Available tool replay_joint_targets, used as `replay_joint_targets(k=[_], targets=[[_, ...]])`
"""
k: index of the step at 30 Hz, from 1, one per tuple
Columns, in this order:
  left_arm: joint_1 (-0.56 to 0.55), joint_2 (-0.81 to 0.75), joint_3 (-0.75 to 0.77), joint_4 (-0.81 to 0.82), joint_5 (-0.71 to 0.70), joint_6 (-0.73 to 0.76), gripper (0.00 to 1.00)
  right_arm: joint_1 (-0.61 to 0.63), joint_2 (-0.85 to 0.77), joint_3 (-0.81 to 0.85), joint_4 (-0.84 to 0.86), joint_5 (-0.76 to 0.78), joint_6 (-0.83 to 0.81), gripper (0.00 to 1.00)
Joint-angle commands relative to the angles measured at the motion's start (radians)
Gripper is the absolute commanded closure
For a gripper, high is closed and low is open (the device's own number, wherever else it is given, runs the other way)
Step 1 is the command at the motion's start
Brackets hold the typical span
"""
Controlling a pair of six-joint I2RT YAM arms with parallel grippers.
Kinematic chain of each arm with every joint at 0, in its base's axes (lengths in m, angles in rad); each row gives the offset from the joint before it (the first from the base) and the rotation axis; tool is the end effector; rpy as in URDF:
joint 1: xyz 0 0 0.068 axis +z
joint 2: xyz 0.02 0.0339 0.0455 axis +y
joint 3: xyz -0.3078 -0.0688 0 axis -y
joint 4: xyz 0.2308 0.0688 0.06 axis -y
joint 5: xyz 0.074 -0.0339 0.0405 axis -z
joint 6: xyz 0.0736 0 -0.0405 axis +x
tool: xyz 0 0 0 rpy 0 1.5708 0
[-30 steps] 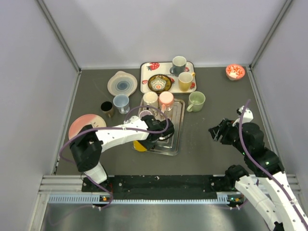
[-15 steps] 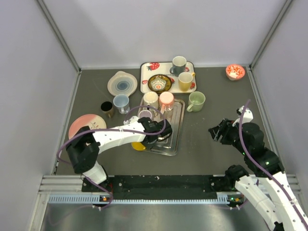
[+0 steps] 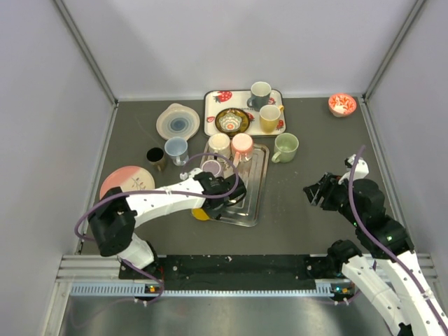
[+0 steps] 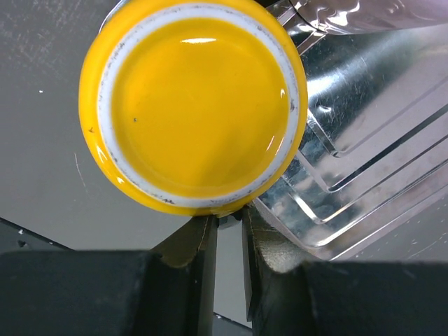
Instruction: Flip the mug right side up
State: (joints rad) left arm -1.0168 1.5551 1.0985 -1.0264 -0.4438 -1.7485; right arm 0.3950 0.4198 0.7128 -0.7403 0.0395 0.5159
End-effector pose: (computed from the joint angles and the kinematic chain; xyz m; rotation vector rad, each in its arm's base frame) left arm 0.1642 -0.2054 0.2334 -0.9871 2.5021 -0.0026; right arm 0.0709 0.0264 0.2992 0.1500 2.0540 0.5336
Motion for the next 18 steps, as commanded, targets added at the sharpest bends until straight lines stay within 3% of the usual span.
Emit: replay_joint_targets(k=[1,18], targets=[[-0.002,-0.047,-0.022,-0.011,0.008,0.102,1.00,0.001,-0.012,-0.001,0.041,-0.004,-0.010,0.40],[-0.051,-0.087,-0.061,0.193,0.094,0.474,1.00,0.001,-0.022,-0.003,0.041,-0.006,-0.011,0.40]])
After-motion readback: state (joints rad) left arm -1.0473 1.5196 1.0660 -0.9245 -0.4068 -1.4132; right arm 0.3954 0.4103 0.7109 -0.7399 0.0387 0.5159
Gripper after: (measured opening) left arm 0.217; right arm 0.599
